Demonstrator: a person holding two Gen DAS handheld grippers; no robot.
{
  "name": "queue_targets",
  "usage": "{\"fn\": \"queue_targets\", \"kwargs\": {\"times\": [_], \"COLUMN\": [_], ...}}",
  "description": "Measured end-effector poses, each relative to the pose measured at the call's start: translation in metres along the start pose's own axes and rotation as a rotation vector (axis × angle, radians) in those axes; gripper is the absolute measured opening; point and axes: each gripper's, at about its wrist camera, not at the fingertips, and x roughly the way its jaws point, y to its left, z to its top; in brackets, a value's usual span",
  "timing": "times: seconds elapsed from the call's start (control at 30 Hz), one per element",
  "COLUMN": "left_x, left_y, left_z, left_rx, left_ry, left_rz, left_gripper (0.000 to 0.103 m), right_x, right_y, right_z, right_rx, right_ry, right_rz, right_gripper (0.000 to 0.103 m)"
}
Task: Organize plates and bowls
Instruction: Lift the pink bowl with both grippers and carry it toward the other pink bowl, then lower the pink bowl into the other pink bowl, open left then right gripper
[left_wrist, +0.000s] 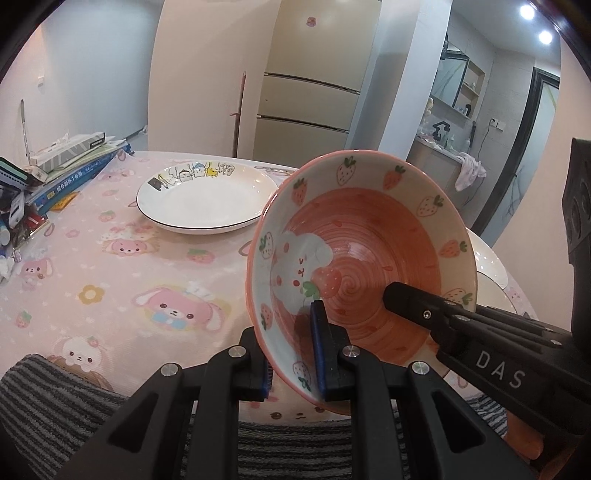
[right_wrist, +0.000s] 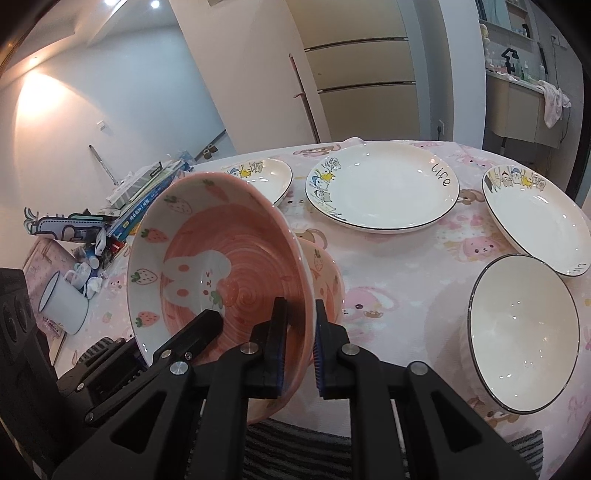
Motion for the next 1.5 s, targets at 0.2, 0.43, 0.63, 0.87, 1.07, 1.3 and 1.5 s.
{"fn": "queue_targets", "kwargs": {"times": [0.2, 0.43, 0.63, 0.87, 1.07, 1.3, 1.5], "left_x": [-0.013, -0.017, -0.012, -0.004, -0.003, 0.000, -0.001], "left_y": [-0.004, -0.007, -0.010, -0.014, -0.009, -0.005, -0.005], "left_z": [-0.003, -0.002, -0.003, -0.004, -0.004, -0.003, -0.003], "left_rx": [0.012, 0.025, 0.040, 0.057, 0.040, 0.025, 0.018], "left_ry": [-0.066, -0.089, -0.070, -0.044, -0.044, -0.029, -0.033], "left_rz": [0.008, 0.046, 0.097, 0.147, 0.155, 0.151, 0.153], "left_gripper": [0.018, 0.018, 0.018, 0.019, 0.019, 0.019, 0.019], "right_x": [-0.010, -0.016, -0.007, -0.003, 0.000, 0.002, 0.003], "right_y": [0.010, 0.014, 0.010, 0.010, 0.008, 0.005, 0.004], "right_z": [-0.004, -0.005, -0.006, -0.009, -0.009, -0.009, -0.009], "right_rx": [-0.052, -0.054, -0.021, -0.018, -0.019, -0.025, -0.030], "right_ry": [-0.054, -0.064, -0.030, -0.025, -0.022, -0.021, -0.014], "right_rz": [-0.041, -0.046, -0.049, -0.075, -0.099, -0.134, -0.137], "right_gripper": [0.013, 0.013, 0.012, 0.012, 0.012, 0.012, 0.012]}}
